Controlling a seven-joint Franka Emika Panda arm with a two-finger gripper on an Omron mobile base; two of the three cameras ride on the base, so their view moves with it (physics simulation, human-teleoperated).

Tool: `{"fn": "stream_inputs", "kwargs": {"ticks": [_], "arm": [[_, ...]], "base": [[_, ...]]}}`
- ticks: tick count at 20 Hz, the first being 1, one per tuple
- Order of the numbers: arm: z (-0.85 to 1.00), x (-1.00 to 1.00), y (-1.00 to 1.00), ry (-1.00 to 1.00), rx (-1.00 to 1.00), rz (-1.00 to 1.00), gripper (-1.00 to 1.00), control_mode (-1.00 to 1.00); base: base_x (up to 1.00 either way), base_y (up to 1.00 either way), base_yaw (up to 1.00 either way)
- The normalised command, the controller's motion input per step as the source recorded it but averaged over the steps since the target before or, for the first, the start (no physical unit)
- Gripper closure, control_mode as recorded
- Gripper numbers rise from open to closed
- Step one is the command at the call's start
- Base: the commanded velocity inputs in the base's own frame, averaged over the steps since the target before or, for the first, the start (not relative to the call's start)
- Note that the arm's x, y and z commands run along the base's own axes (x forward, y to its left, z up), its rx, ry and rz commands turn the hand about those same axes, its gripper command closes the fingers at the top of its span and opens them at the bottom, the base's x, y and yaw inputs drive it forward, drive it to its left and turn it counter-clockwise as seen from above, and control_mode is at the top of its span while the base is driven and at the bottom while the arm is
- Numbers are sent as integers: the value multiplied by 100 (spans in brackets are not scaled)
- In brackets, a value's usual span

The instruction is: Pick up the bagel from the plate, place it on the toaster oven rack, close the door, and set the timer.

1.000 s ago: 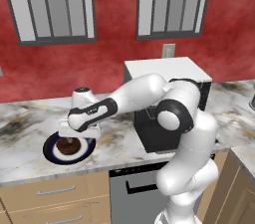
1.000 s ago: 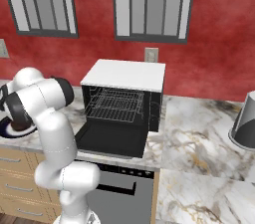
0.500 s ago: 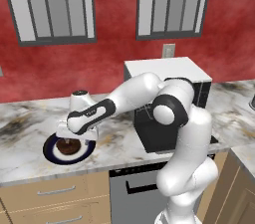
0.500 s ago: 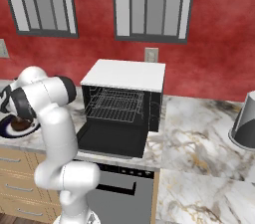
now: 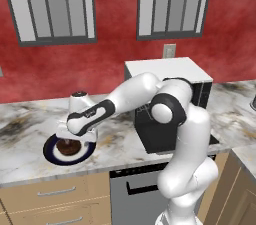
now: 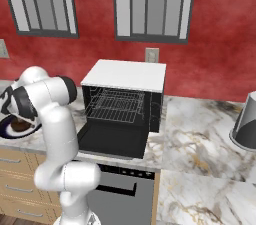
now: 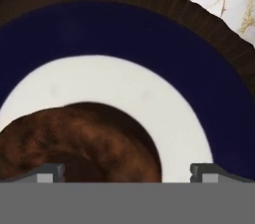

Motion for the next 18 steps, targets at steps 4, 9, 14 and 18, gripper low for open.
{"fn": "stream_inputs", "kwargs": {"ticks": [4, 9, 14, 18], "arm": [[-17, -5, 0, 0, 0, -3, -100, -100], [-15, -4, 0, 0, 0, -2, -100, -100], [-12, 0, 14, 0, 0, -3, 100, -100], [0, -2, 3, -4, 1, -4, 100, -100]], "base": [[0, 0, 0], [0, 0, 0], [0, 0, 0], [0, 0, 0]]}}
